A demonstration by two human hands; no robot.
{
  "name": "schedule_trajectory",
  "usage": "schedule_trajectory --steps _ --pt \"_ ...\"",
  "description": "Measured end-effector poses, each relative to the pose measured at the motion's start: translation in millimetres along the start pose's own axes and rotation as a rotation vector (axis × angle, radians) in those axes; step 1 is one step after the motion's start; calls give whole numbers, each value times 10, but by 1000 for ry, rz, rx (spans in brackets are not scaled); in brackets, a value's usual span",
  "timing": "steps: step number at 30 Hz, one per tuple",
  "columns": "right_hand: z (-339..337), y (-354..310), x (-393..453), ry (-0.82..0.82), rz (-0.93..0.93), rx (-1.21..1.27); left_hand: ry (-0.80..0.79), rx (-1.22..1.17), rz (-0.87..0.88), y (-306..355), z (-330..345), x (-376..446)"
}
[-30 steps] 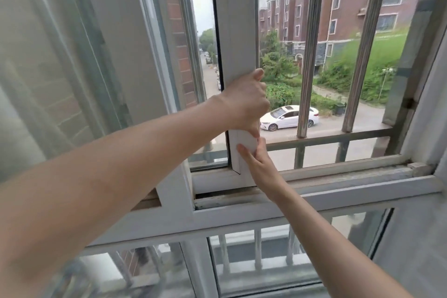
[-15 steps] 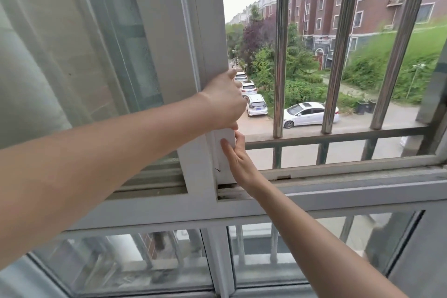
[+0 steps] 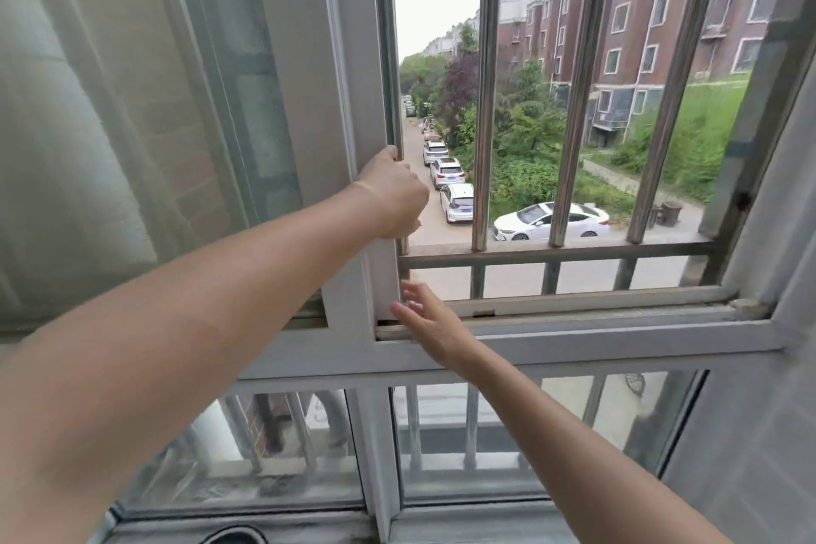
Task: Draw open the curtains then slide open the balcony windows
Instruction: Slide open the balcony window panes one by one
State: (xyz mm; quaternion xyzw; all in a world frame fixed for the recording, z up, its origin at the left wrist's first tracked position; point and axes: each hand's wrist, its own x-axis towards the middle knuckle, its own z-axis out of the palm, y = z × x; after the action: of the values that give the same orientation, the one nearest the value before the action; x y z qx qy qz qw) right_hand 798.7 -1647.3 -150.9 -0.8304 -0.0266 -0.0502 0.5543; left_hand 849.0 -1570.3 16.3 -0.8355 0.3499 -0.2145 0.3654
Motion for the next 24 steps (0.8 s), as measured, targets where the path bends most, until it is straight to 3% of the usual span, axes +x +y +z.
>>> schedule_trajectory --steps 4,8,12,18,24 --pt "-365 -20 -690 79 57 -194 -33 -231 54 319 -317 -214" --pt "-707 -72 -1446 199 259 -408 -75 -382 211 804 -586 -618" --pt "-695 -47 -2513 351 465 -549 54 -523 475 1470 -673 -1132" --pt "-466 -204 -4375 471 806 -660 101 -605 728 2515 -1088 -1890" --pt "-142 -656 -6746 835 1142 -620 245 -541 1042 3540 -2373 -3053"
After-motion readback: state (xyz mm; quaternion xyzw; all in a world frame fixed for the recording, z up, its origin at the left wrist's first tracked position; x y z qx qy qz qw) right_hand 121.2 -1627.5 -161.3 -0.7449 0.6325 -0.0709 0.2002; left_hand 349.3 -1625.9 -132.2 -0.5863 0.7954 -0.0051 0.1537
